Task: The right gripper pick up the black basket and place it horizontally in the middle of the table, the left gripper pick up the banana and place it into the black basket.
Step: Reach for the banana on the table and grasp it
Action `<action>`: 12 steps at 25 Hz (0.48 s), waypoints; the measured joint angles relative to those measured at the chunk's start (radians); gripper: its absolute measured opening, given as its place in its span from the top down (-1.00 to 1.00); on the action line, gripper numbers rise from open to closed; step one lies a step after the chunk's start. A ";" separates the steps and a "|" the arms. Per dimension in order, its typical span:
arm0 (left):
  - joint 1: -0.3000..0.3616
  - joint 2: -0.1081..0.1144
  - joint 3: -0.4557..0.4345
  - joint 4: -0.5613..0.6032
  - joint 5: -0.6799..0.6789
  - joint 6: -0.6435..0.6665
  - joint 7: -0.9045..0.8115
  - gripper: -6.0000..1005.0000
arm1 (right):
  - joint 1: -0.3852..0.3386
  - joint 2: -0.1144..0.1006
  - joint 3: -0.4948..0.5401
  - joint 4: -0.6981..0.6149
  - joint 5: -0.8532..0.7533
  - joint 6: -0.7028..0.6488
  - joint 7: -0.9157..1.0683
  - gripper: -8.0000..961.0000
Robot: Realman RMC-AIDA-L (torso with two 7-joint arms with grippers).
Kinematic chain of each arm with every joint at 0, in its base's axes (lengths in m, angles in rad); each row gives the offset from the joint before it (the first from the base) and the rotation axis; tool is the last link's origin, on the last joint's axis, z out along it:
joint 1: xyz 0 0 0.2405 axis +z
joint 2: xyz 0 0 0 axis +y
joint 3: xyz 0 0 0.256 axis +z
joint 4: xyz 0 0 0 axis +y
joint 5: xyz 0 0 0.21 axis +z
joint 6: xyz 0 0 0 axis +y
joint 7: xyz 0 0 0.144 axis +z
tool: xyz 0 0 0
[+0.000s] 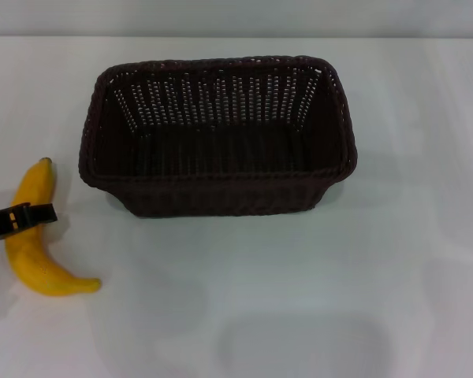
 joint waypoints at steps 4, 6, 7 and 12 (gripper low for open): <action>0.000 0.000 -0.005 -0.003 0.000 0.000 -0.003 -0.40 | 0.000 0.000 0.000 0.000 -0.001 0.001 0.000 -0.51; -0.001 0.000 -0.006 -0.006 0.000 0.002 -0.003 -0.39 | 0.000 0.000 0.000 0.000 -0.001 0.001 0.000 -0.51; -0.001 0.000 -0.006 -0.007 0.000 0.002 -0.003 -0.38 | 0.000 0.000 0.000 0.000 -0.001 0.002 0.000 -0.51; -0.011 0.000 -0.008 -0.025 -0.001 0.010 -0.004 -0.15 | 0.000 0.000 0.001 -0.002 -0.014 0.004 -0.001 -0.51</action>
